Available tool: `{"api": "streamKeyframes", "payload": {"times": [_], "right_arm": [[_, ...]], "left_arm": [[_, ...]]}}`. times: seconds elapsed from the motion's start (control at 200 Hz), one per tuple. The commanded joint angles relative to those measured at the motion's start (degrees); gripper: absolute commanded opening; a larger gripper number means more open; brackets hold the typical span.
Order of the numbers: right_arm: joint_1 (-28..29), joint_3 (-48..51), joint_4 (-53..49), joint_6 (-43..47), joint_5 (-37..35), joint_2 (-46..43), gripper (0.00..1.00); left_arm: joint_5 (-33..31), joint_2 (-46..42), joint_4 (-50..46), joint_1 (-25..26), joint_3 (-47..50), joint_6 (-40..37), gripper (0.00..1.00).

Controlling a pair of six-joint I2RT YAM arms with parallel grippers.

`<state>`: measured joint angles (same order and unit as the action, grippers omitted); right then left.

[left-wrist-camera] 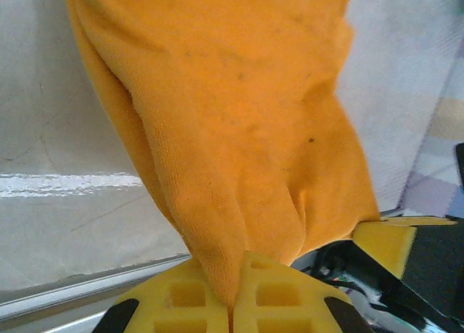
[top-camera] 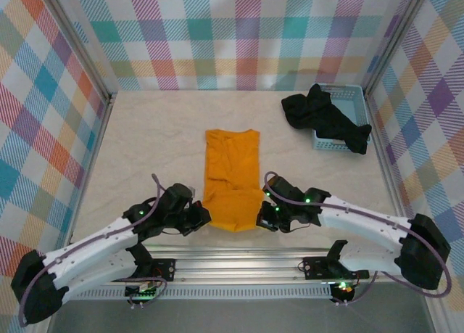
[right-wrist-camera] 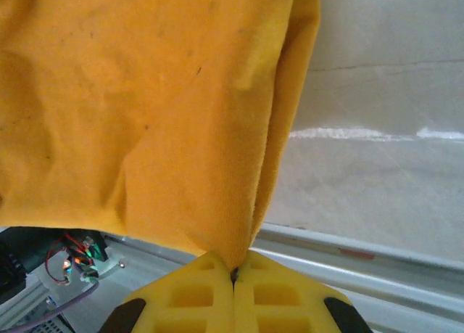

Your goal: Fold and stack the t-shirts

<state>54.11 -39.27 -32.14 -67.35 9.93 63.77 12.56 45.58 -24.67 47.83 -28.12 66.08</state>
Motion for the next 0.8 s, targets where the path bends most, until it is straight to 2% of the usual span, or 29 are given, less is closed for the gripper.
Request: {"api": "streamKeyframes", "payload": {"times": [0.0, 0.08, 0.255, 0.47, 0.66, 0.795], "right_arm": [[0.0, -4.58, -6.45, -2.09, -3.99, -2.76, 0.0], [-1.37, -9.26, -9.65, -0.61, -5.13, -2.38, 0.0], [-6.62, -19.36, -13.5, 3.56, -6.09, 0.8, 0.0], [-16.13, -29.27, -10.69, 9.49, -1.19, 10.43, 0.0], [-23.31, -39.81, -9.55, 12.15, 2.53, 22.81, 0.0], [-28.66, -46.66, -7.06, 11.95, 6.32, 33.3, 0.0]], "left_arm": [[-4.29, -4.27, -4.4, 0.55, -3.42, 3.3, 0.0], [-5.96, -3.97, -4.76, 0.51, -6.91, 3.76, 0.0], [-9.87, 2.33, -7.79, -0.37, -16.0, 2.94, 0.0], [-7.6, 11.11, -5.68, -10.14, -23.41, 2.81, 0.0], [-2.19, 24.94, -2.17, -19.31, -31.83, -0.21, 0.0], [3.5, 43.44, -1.02, -24.92, -43.61, -3.9, 0.0]]}}
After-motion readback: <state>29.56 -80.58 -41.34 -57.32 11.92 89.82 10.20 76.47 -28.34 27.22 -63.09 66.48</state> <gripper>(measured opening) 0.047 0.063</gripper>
